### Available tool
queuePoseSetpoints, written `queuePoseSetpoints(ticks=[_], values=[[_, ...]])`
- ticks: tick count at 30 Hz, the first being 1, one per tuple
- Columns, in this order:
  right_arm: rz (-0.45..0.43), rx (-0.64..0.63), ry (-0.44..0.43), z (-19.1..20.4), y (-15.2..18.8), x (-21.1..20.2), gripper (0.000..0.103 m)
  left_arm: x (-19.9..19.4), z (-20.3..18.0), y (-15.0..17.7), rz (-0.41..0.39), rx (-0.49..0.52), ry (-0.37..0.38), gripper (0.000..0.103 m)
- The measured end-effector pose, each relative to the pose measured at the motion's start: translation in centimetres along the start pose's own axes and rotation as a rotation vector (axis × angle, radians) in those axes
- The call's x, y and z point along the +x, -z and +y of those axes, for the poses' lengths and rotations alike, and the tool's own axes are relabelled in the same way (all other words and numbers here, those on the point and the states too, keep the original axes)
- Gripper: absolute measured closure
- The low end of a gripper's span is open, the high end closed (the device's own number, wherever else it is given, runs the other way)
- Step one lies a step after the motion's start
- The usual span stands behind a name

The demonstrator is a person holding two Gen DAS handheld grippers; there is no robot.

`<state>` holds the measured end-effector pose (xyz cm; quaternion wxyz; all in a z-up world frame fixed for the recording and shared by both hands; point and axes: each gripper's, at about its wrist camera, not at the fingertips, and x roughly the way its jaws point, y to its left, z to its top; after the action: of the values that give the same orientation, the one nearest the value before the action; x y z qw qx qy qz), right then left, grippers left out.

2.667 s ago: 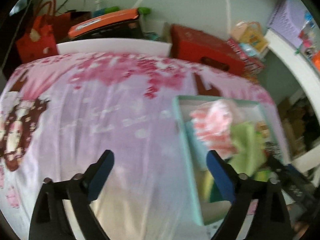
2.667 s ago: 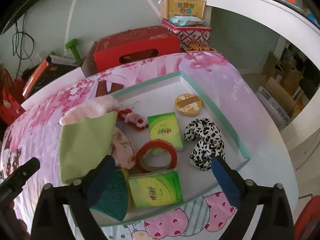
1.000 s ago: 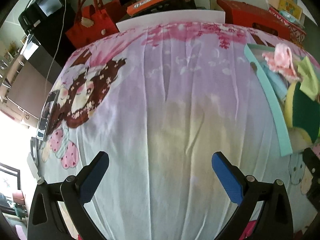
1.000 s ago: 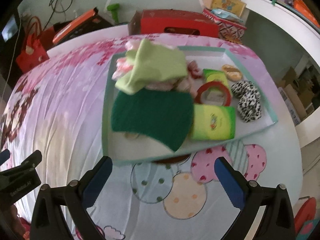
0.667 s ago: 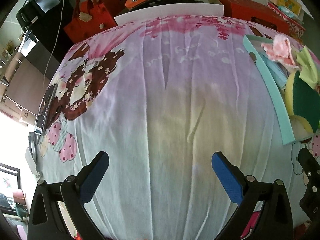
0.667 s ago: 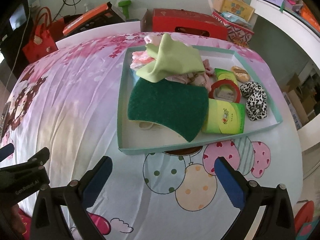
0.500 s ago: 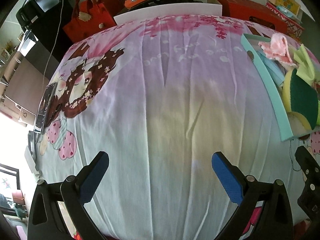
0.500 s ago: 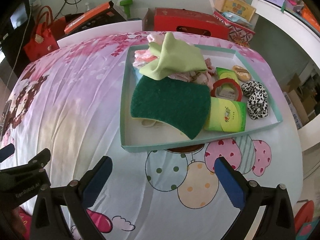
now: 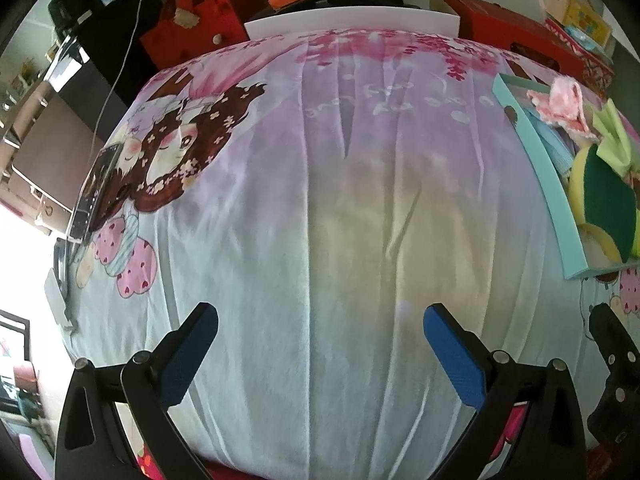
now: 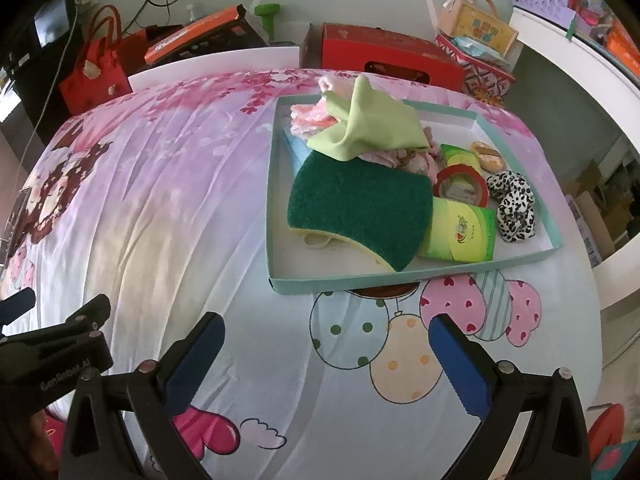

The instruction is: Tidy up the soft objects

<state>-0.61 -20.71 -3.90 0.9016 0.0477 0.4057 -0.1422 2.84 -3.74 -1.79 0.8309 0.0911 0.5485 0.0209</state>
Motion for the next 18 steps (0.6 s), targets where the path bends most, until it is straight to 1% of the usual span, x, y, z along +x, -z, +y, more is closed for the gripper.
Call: queuePoseSetpoints(ticks=[7,12,18], values=[[-0.02,-0.012,-0.002,0.4,0.0,-0.4,0.0,0.1,0.0,0.2,-0.009,-0.01,-0.016,0.001],[-0.037,-0.02,-0.008,0.5,0.1,-0.7,0.0,-0.1,0.1,0.4,-0.022,-0.02,-0.016,0.001],[-0.065,-0.037,-0.012,0.8,0.2,-1.2,0.0,0.1,0.4,0.5,-0.017,-0.037,-0.013,0.001]])
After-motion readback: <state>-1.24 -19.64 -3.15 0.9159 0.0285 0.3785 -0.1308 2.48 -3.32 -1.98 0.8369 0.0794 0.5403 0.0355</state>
